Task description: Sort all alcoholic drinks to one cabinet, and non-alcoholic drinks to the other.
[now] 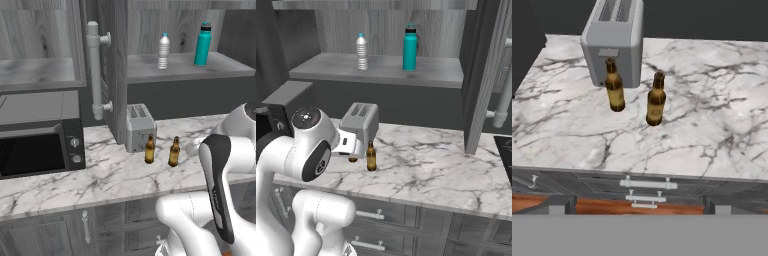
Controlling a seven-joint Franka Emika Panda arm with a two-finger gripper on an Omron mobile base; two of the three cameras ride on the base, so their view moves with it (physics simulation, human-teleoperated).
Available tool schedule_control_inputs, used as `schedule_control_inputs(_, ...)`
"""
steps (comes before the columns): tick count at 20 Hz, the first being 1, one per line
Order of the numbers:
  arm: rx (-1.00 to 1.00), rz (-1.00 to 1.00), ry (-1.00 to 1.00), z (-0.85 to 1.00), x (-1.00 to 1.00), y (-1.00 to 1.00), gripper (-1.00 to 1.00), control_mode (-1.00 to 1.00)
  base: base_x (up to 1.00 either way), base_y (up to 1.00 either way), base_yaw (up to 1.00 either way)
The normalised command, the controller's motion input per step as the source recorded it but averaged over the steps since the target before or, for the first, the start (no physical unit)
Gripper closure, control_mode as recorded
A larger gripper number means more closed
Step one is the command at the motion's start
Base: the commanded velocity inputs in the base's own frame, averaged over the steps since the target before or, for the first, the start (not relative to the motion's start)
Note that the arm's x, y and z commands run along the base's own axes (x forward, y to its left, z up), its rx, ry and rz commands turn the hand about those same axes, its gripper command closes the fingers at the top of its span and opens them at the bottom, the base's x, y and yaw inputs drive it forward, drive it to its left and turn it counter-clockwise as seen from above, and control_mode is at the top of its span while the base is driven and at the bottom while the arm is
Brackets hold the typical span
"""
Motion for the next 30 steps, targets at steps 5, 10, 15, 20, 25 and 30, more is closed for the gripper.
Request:
schedule_control_inputs(5, 0.0, 0.0, 0.0, -0.13, 0.1, -0.01, -1.0, -1.0, 0.0, 0.0, 0.0)
schedule_control_inputs(10, 0.0, 0.0, 0.0, -0.1, 0.1, -0.02, -1.0, -1.0, 0.0, 0.0, 0.0)
schedule_control_inputs(15, 0.0, 0.0, 0.0, -0.11, 0.09, -0.02, -1.0, -1.0, 0.0, 0.0, 0.0)
schedule_control_inputs(20, 0.0, 0.0, 0.0, -0.08, 0.08, -0.02, -1.0, -1.0, 0.0, 0.0, 0.0)
schedule_control_inputs(25, 0.0, 0.0, 0.0, -0.03, 0.07, -0.03, -1.0, -1.0, 0.0, 0.0, 0.0)
schedule_control_inputs(30, 0.0, 0.0, 0.0, -0.04, 0.09, -0.01, -1.0, -1.0, 0.0, 0.0, 0.0)
